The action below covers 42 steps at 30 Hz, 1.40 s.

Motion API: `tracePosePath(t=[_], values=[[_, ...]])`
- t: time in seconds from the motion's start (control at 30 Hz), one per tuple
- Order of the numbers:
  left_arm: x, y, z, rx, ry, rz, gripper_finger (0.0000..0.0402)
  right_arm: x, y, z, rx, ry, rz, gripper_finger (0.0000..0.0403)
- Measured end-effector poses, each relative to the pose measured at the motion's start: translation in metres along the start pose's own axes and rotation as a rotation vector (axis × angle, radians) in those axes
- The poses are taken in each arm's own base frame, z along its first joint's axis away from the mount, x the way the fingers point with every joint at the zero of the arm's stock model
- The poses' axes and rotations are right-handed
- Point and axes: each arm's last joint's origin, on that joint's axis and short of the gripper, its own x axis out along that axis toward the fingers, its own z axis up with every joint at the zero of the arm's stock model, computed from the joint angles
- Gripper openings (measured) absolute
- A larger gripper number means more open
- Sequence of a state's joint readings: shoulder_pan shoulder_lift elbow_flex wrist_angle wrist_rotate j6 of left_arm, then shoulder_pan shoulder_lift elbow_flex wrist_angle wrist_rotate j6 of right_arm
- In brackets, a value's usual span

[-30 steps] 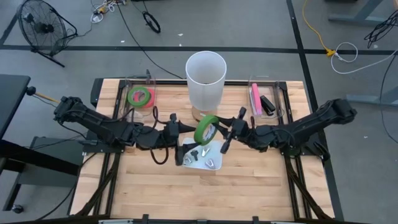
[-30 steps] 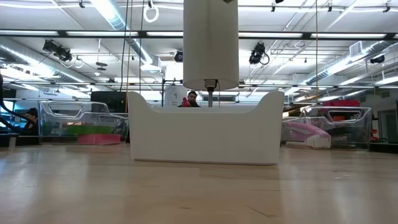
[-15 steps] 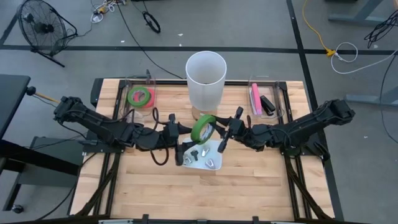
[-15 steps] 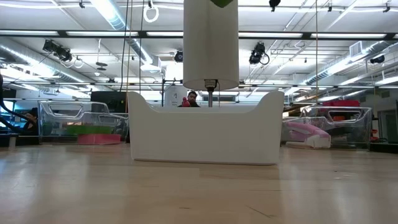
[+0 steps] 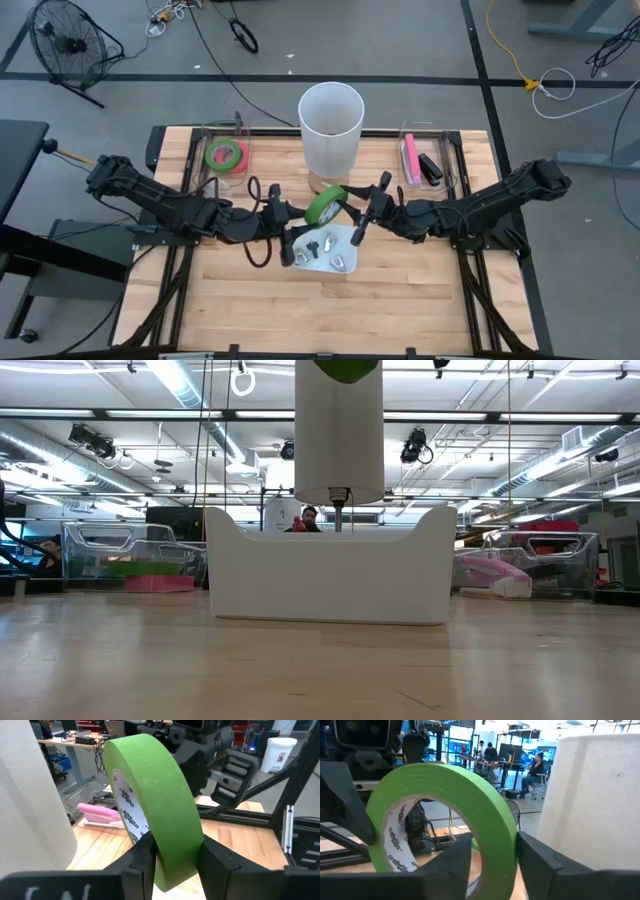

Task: Pick and place Stapler, Stapler remover, tape
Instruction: Put the green tape into the left transparent bin

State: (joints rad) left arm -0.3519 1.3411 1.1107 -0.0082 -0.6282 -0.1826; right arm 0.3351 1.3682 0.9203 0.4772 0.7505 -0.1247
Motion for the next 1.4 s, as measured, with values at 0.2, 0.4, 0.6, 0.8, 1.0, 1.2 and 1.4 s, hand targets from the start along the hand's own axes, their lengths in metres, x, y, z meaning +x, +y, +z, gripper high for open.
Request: tracePosePath(t=[0.2,0.4,0.6,0.8,1.0,1.2,1.4], values=[[0.0,0.001,-0.003,0.009,0.014,0.047,0.0113,-0.006,-0.001,0.005,-0.028,-0.008,-0.015,0.0182],[-0.002,0.003,-0.006,0.011,0.024,0.151,0.0111,-0.023,0.007,0.013,-0.048,-0.019,0.046,0.0186],[-0.003,0.004,-0.012,-0.032,0.071,0.16,0.0111,-0.047,0.018,0.017,-0.069,0.012,0.085,0.0175],[-0.009,0.01,-0.024,-0.06,0.18,0.201,0.0111,-0.067,0.03,0.015,-0.101,0.039,0.095,0.0162],[-0.023,0.021,-0.039,-0.11,0.323,0.294,0.0111,-0.08,0.037,0.012,-0.115,0.065,0.068,0.0154],[-0.04,0.047,-0.056,-0.104,0.457,0.54,0.0111,-0.083,0.037,0.009,-0.102,0.088,0.05,0.0153],[-0.049,0.075,-0.064,-0.096,0.585,0.738,0.011,-0.083,0.037,0.006,-0.098,0.105,0.049,0.0153]])
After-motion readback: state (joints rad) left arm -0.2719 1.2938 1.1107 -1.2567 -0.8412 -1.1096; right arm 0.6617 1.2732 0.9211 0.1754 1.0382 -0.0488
